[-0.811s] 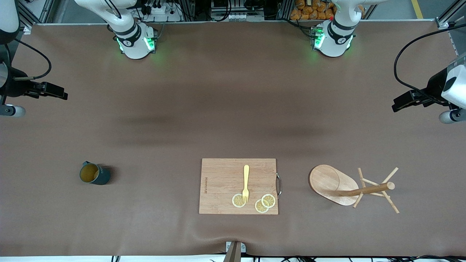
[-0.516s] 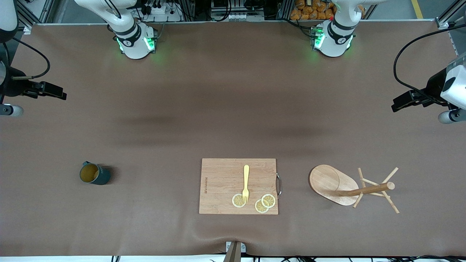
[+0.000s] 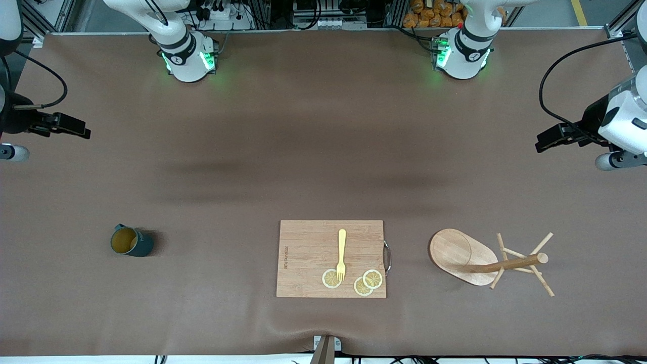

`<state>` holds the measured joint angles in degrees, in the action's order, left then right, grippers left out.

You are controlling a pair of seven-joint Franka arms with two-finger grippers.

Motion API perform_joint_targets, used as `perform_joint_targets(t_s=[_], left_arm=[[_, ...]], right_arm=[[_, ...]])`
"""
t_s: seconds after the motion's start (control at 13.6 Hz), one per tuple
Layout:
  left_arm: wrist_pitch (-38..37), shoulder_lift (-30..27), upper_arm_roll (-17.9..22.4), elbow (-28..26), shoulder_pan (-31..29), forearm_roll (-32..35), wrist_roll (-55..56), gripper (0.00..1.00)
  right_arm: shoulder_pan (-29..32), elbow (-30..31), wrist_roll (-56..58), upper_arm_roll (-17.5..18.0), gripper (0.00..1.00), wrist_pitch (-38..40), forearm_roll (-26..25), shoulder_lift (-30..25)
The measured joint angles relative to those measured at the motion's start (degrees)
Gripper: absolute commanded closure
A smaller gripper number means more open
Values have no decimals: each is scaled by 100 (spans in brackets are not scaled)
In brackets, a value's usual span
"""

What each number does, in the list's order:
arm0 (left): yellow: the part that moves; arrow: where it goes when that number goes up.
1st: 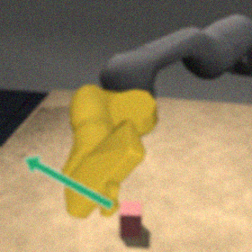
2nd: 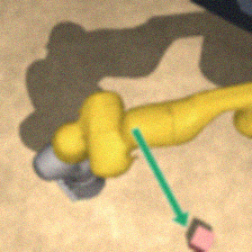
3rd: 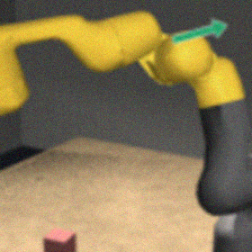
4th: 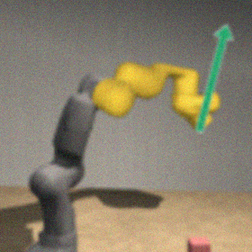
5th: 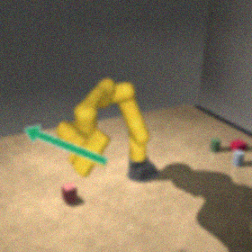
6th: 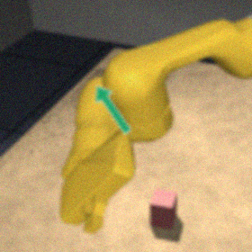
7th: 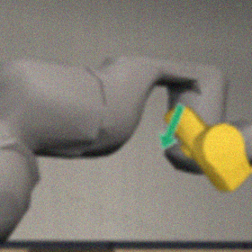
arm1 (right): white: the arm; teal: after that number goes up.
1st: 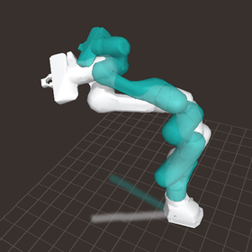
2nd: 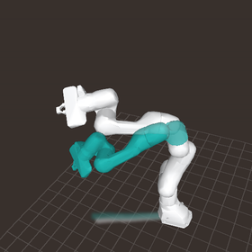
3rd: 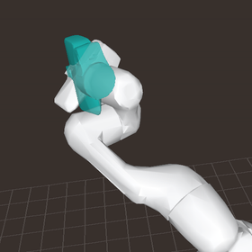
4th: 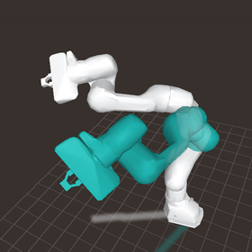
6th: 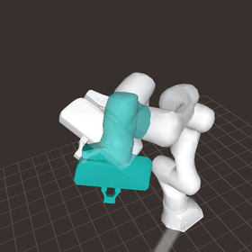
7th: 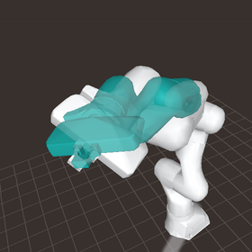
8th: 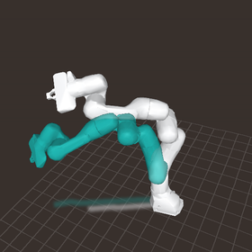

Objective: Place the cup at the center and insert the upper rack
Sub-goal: 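Reach the right gripper toward the teal mug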

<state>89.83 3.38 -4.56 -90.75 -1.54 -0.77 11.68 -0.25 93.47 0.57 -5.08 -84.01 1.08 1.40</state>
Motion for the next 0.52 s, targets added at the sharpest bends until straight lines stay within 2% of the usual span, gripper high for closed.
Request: perform_joint_targets(t_s=[0.52], left_arm=[[-3,69,-251,-83,122,0,2,0]], right_arm=[[0,21,0,5,0,-324,0,36]])
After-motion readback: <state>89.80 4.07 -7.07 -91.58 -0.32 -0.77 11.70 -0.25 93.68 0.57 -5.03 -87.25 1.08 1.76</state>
